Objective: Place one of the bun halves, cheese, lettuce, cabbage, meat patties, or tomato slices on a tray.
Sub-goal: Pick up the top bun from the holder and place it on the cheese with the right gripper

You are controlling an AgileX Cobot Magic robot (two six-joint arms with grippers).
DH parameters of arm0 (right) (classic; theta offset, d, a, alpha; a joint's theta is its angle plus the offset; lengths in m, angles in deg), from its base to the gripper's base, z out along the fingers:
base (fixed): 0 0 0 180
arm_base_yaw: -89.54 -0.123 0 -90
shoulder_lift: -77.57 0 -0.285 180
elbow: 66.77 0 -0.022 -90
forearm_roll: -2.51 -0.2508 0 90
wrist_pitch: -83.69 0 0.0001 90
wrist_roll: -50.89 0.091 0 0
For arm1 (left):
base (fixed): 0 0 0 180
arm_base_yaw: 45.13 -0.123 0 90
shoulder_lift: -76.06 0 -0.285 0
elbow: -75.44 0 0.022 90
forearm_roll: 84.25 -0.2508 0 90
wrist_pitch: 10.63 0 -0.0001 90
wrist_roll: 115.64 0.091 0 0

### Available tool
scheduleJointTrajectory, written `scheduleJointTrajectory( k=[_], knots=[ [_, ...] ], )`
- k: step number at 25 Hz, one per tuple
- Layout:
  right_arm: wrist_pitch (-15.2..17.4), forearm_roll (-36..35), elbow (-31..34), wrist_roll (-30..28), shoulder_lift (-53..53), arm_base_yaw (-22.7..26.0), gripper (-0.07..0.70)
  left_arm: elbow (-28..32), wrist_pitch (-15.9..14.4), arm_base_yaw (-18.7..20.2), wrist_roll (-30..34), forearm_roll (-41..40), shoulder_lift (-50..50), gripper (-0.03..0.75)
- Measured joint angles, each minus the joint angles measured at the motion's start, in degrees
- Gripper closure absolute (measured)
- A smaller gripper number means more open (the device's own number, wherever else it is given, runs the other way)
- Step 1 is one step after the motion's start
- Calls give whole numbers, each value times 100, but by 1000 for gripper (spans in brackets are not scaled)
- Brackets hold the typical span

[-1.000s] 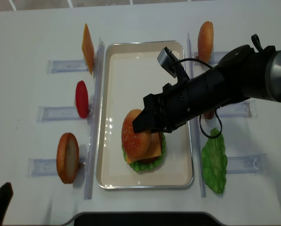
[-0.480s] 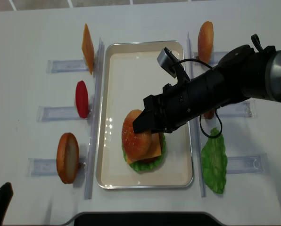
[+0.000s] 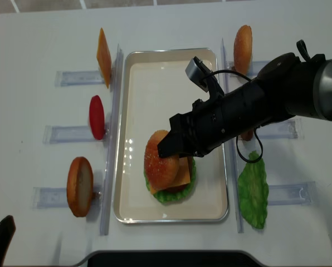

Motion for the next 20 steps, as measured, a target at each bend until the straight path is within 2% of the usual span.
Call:
scheduleJointTrajectory(
  k=[20],
  knots=[
    [-186,113,0,-4,0,0,363,0,0,0,0,0,0,139]
  ],
)
